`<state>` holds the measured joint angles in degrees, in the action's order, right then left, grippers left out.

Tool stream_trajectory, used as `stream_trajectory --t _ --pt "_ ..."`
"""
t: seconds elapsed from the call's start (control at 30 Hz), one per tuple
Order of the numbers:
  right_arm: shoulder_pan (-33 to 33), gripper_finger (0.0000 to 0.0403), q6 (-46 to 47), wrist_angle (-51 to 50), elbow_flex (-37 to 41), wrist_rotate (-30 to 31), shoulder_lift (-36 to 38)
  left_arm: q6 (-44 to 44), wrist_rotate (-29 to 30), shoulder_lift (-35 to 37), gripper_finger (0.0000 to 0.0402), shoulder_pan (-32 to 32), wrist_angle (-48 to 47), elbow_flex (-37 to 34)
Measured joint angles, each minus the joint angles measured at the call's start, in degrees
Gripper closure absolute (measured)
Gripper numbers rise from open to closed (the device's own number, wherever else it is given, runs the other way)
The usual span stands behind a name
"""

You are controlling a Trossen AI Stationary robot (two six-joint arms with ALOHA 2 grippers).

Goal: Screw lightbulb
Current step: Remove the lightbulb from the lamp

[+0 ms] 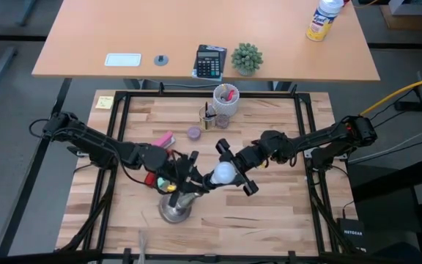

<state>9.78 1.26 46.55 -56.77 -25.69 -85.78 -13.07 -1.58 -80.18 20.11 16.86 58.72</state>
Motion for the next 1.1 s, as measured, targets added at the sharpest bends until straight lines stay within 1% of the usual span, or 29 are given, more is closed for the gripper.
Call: stream_trajectory --t 0.13,0.27,0.33,0.5,0.7,0.93,1.1 --pt "0.0 0.0240 -0.6 1.8 0.0 -1.6 0.0 -4.6 -5.2 0.0 0.0336 -1.6 1.6 0.0" --pt "-0.1 0.0240 -2.2 3.0 0.0 -2.0 0.0 -9.9 -8.1 0.0 0.0336 -2.8 2.8 0.0" --pt "-0.1 0.0240 -3.8 3.5 0.0 -1.9 0.0 -12.1 -10.8 -0.1 0.0336 -3.5 4.4 0.0" --pt "-0.1 0.0240 -8.0 4.8 0.0 -2.1 0.0 -17.9 -15.1 0.0 0.0336 -5.0 6.8 0.0" --pt "-0.1 0.0240 -14.1 2.9 -2.4 -2.9 0.0 -23.8 -20.9 0.0 0.0336 -6.8 10.1 0.0" --pt "0.0 0.0240 -19.2 -5.5 -5.9 -3.5 0.0 -24.7 -27.7 0.0 0.0336 -8.2 9.6 0.0" --pt "-0.1 0.0241 -19.5 -7.4 -6.9 -3.8 0.0 -22.3 -28.7 0.1 0.0336 -9.5 9.3 0.0"
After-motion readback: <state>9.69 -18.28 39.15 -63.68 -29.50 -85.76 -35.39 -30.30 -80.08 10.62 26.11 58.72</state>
